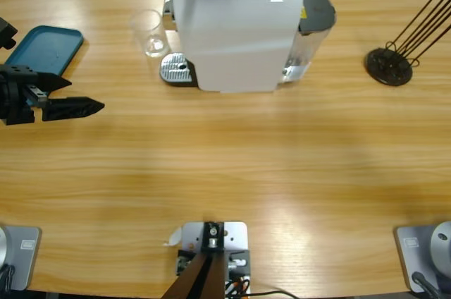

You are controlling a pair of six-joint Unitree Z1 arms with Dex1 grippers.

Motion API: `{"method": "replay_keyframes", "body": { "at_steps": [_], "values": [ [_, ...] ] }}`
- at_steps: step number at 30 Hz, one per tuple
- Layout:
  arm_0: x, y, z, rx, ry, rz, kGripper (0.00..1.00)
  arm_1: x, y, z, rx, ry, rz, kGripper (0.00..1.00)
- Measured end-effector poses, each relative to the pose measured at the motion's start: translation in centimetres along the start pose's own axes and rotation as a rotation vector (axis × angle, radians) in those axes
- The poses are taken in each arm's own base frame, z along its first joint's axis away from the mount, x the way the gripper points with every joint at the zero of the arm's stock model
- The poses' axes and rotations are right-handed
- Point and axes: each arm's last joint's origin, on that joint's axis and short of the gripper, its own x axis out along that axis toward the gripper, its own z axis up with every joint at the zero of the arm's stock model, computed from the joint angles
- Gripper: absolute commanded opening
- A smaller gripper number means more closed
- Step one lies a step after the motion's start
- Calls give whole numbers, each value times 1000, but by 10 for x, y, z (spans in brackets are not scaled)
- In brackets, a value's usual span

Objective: Pour coffee

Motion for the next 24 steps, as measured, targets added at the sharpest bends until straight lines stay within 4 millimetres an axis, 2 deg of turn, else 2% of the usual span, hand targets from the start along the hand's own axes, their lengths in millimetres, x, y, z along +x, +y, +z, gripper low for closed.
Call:
{"method": "replay_keyframes", "body": {
  "at_steps": [14, 24],
  "values": [
    [0, 0, 0, 0, 0, 0, 996, 3, -13, -8, 25, 14, -25, 0],
    [0, 0, 0, 0, 0, 0, 996, 6, -14, -9, 27, 23, -17, 0]
  ]
}}
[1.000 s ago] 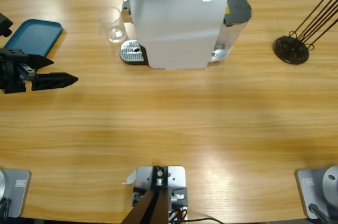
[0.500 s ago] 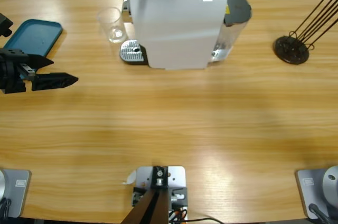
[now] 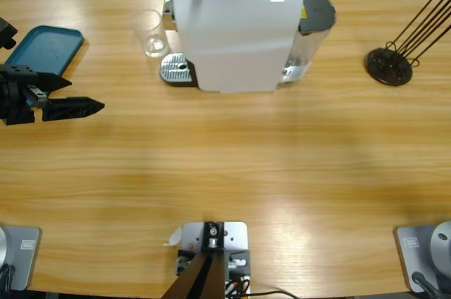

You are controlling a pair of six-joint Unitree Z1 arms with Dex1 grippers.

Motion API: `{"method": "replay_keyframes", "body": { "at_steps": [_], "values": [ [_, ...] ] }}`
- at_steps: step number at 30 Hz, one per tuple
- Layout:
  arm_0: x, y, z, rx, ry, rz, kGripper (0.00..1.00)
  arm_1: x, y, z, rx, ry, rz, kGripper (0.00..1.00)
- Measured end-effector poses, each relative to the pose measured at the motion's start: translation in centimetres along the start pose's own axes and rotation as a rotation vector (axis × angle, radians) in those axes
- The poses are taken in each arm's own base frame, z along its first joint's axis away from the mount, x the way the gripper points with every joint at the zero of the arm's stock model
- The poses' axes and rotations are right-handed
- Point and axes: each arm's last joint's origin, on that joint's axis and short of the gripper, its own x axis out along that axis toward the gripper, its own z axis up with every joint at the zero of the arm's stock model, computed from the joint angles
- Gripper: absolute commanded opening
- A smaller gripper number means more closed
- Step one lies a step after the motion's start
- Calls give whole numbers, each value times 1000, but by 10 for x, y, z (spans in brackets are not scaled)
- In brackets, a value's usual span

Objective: Pour coffee

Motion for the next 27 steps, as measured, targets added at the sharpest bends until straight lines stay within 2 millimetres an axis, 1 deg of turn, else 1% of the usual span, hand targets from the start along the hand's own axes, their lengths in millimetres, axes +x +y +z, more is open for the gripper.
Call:
{"method": "replay_keyframes", "body": {
  "at_steps": [7, 15, 21, 22, 23, 24, 25, 27],
  "values": [
    [1, 0, 0, -1, 6, 0, 996, 3, 0, 0, 0, 4, 4, 0],
    [3, 0, 0, -1, 11, 1, 996, 11, -6, 7, 0, 9, 9, 0],
    [3, 0, 0, -1, 11, 1, 996, 13, -5, 6, 1, 27, 25, 0],
    [3, 0, 0, -1, 11, 1, 996, 13, -6, 6, 1, 27, 25, 21],
    [3, 0, 0, -1, 10, 1, 996, 13, -6, 6, 1, 28, 26, 294],
    [3, 0, 0, -1, 10, 1, 996, 13, -6, 6, 1, 29, 27, 495],
    [3, 0, 0, -1, 9, 1, 996, 13, -5, 6, 1, 30, 28, 606],
    [3, 0, 1, -1, 7, 0, 996, 12, -5, 7, 0, 30, 29, 693]
  ]
}}
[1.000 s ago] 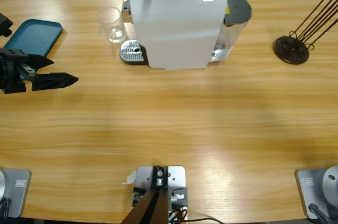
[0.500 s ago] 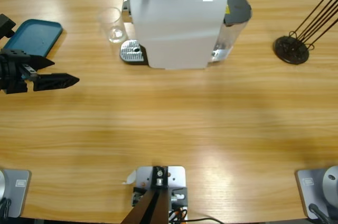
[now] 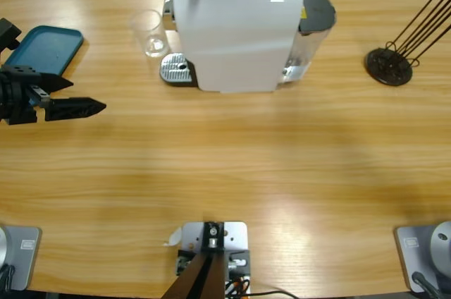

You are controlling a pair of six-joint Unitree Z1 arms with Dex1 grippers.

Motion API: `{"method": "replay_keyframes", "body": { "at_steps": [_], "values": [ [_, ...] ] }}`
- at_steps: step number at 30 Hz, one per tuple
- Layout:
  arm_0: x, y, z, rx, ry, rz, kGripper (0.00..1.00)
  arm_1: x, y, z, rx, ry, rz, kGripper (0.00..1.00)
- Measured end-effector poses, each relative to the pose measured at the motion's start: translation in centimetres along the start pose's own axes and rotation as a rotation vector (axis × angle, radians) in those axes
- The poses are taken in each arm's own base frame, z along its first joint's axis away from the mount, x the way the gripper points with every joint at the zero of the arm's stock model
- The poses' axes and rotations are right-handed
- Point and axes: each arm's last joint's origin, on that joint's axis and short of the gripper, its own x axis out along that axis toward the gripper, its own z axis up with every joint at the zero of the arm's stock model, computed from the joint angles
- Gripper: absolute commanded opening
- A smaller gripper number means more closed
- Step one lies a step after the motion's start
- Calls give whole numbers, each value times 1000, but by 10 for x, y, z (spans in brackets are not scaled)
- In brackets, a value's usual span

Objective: Pour coffee

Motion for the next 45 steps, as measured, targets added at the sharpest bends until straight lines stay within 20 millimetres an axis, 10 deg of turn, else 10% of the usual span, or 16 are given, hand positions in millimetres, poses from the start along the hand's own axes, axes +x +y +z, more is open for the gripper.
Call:
{"method": "replay_keyframes", "body": {
  "at_steps": [3, 15, 20, 27, 37, 45],
  "values": [
    [0, 0, 0, 0, -1, 0, 996, -1, 1, 0, -1, 5, 6, 850],
    [2, 0, 0, -1, 6, 0, 996, -3, 7, 3, -11, 13, 24, 956],
    [3, 0, 0, -1, 10, 1, 996, -24, 3, 14, -6, -34, -10, 0],
    [4, 0, 0, -1, 12, 1, 996, -96, 1, 27, 126, -164, -109, 0],
    [4, 0, 1, -1, 10, 1, 995, -174, 18, -21, 435, -171, -14, 0],
    [4, 0, 1, -1, 9, 0, 991, -167, 34, -59, 554, -56, -815, 0]
  ]
}}
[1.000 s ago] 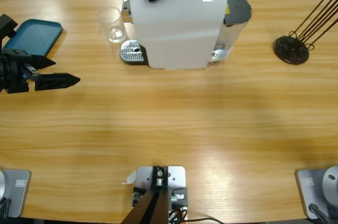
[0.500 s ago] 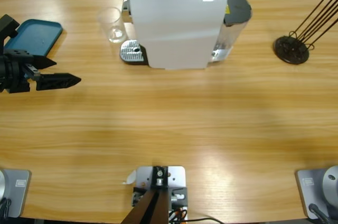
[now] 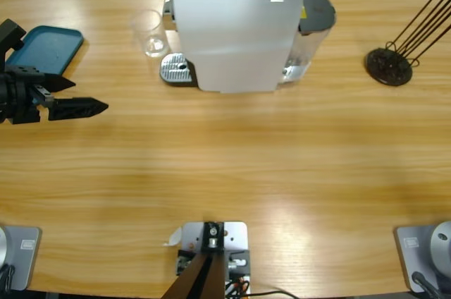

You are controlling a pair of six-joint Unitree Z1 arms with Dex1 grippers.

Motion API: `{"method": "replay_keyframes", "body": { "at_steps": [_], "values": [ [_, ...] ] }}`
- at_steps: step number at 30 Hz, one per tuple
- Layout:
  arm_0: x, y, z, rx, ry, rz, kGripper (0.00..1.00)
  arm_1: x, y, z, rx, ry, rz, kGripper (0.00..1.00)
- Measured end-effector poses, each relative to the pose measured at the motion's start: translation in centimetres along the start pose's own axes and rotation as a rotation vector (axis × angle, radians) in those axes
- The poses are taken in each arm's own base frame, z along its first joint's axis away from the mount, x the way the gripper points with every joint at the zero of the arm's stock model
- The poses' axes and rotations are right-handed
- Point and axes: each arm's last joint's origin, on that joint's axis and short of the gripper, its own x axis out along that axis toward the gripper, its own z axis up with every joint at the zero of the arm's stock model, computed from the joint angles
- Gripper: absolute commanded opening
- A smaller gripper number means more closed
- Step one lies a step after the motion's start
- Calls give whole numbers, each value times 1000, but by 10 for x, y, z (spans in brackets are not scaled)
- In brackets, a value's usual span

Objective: Pour coffee

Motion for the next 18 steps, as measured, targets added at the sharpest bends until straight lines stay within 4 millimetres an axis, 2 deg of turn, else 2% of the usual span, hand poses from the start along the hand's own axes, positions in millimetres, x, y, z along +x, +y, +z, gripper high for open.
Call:
{"method": "replay_keyframes", "body": {
  "at_steps": [4, 7, 12, 18],
  "values": [
    [0, 0, 0, 0, 0, 0, 991, 6, 20, -39, 132, -60, -67, 0],
    [0, 0, 0, 1, 0, 0, 991, 11, 34, -51, 189, -85, -21, 0],
    [0, 0, 0, 1, 0, 0, 991, 7, 43, -48, 183, -95, 67, 0],
    [0, 0, 0, 1, 0, -1, 991, 13, 51, -27, 151, -104, 169, 0]
  ]
}}
